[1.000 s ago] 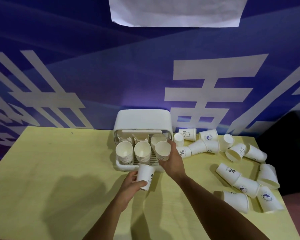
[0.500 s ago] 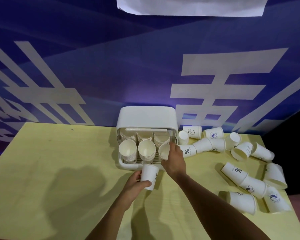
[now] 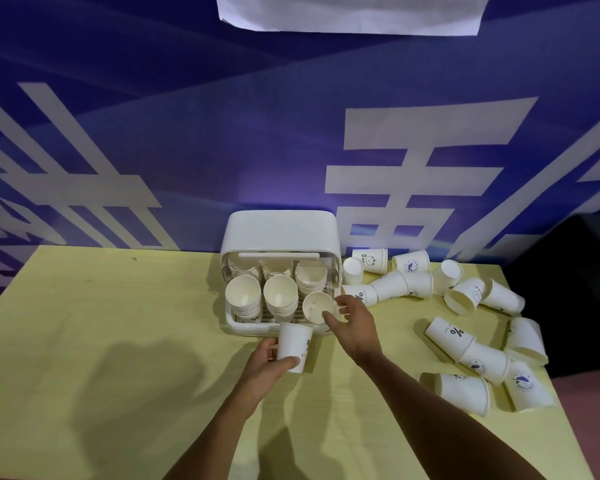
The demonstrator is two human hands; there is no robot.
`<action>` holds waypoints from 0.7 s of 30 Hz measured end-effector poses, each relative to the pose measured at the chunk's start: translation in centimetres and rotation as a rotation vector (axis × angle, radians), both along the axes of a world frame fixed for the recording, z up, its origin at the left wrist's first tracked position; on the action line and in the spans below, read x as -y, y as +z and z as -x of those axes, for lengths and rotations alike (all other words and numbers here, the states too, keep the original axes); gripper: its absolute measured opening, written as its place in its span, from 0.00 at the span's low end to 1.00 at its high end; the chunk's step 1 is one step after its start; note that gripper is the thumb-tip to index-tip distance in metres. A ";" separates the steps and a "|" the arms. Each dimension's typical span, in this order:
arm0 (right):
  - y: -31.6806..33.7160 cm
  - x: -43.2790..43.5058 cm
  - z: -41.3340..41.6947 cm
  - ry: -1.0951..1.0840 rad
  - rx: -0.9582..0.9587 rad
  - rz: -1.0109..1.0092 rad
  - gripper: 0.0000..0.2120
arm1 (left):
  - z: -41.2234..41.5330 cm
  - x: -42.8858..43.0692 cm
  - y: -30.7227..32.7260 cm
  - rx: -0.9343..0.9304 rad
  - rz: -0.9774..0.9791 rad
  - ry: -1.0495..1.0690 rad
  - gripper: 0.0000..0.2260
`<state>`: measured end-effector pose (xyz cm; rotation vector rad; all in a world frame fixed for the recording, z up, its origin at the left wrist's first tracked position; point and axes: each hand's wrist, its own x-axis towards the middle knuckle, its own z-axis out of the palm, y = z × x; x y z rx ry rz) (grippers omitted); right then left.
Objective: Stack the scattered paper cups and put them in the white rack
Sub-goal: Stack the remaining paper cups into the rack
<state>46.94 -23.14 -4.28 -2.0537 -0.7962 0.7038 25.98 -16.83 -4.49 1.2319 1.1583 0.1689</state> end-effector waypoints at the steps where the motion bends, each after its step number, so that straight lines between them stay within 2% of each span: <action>1: 0.3 0.3 -0.2 -0.021 -0.061 -0.009 0.18 | -0.3 0.1 0.1 0.015 -0.009 0.014 0.29; 3: 1.0 0.9 -0.4 -0.006 -0.170 -0.010 0.16 | -1.1 0.1 0.4 0.038 -0.035 0.038 0.29; 8: 2.5 1.4 -0.4 0.200 -0.349 0.016 0.24 | -3.6 0.1 1.6 0.096 -0.078 0.015 0.29; 13: 3.6 0.7 -0.8 0.165 -0.452 -0.089 0.27 | -5.4 -0.1 2.8 0.126 -0.107 -0.049 0.26; 15: 3.8 0.4 -1.2 0.129 -0.440 -0.120 0.27 | -5.5 -0.4 2.9 0.134 -0.086 -0.047 0.25; 19: 4.1 -0.5 -1.6 -0.002 -0.280 -0.158 0.30 | -4.8 -0.8 2.9 0.088 -0.056 -0.013 0.22; 21: 3.7 -1.0 -1.5 0.016 -0.241 -0.160 0.32 | -4.4 -1.0 2.9 0.071 -0.047 0.018 0.25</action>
